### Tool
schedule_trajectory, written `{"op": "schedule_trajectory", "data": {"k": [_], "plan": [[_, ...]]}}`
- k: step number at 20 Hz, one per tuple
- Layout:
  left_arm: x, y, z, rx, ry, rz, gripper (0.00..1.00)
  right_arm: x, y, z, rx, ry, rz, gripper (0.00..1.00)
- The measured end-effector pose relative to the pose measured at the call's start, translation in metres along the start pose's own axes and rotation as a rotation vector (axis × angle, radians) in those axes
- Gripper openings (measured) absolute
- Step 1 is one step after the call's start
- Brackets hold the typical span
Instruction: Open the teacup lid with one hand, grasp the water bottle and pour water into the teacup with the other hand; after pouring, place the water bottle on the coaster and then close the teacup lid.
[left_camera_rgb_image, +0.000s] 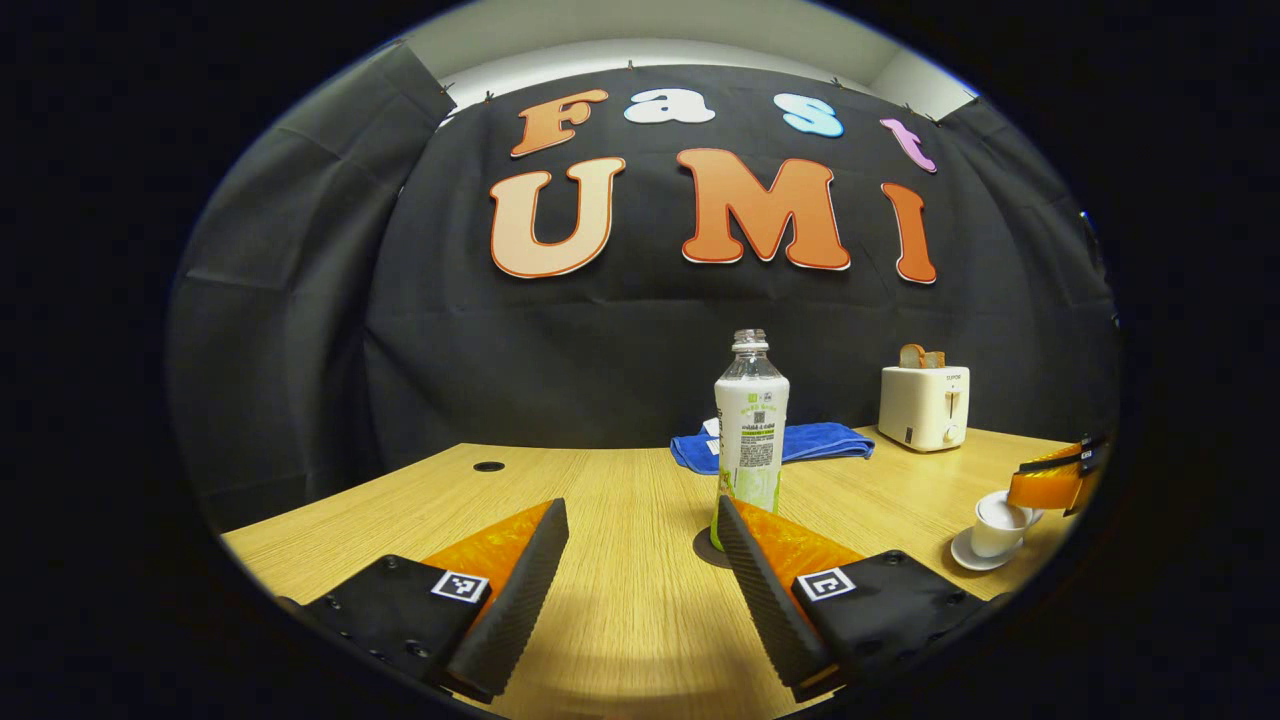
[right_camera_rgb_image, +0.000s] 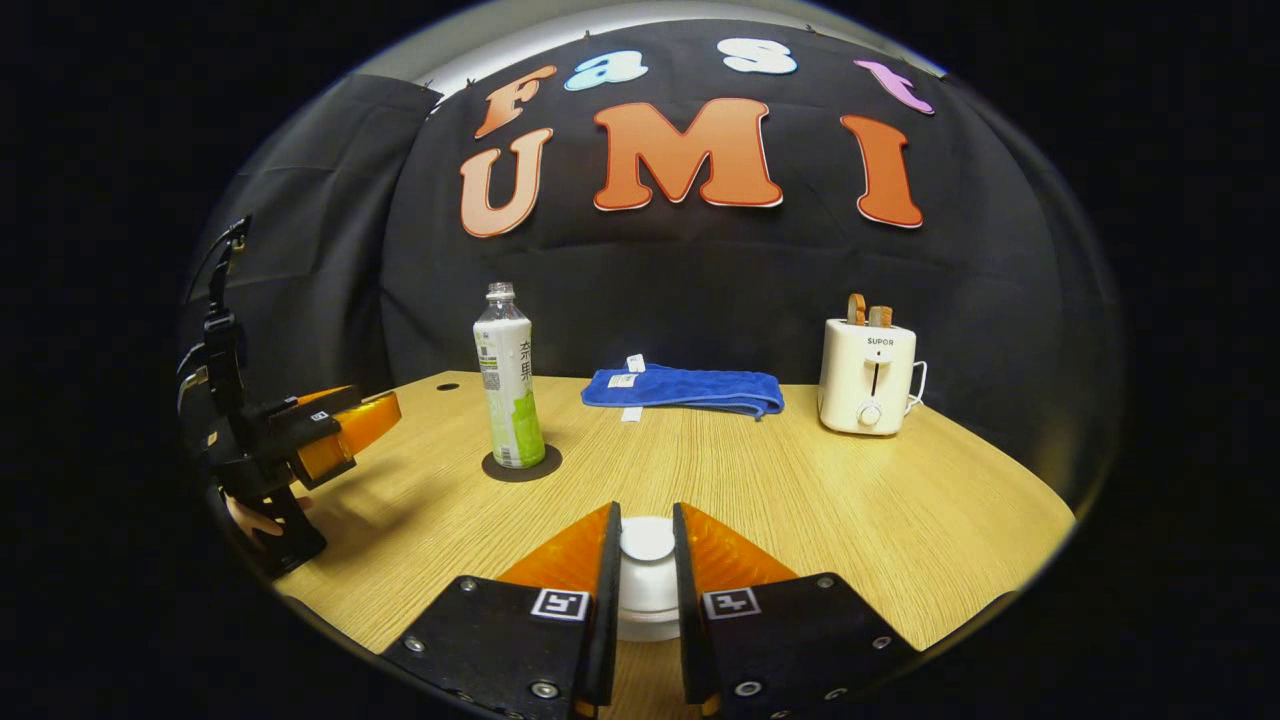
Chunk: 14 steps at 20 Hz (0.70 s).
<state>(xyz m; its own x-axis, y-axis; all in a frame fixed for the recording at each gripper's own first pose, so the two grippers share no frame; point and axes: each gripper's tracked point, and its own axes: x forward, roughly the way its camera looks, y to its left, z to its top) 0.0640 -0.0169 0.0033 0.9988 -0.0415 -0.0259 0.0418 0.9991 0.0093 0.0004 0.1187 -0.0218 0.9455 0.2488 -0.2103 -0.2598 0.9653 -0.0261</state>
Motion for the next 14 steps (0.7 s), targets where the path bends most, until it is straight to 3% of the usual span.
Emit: {"op": "schedule_trajectory", "data": {"k": [4, 8, 10, 14], "plan": [[0.001, -0.001, 0.000, 0.000, 0.000, 0.000, 0.94, -0.004, -0.004, 0.002, -0.007, -0.011, 0.008, 0.40], [-0.004, 0.010, 0.001, 0.001, 0.001, 0.000, 0.94, -0.012, -0.011, 0.012, 0.017, -0.054, 0.022, 0.64], [-0.004, 0.010, 0.001, 0.001, 0.001, 0.001, 0.94, -0.015, -0.022, 0.021, 0.016, -0.097, 0.010, 0.84], [-0.004, 0.011, 0.001, 0.001, 0.002, 0.004, 0.94, -0.017, -0.053, 0.026, 0.027, -0.128, -0.044, 0.97]]}}
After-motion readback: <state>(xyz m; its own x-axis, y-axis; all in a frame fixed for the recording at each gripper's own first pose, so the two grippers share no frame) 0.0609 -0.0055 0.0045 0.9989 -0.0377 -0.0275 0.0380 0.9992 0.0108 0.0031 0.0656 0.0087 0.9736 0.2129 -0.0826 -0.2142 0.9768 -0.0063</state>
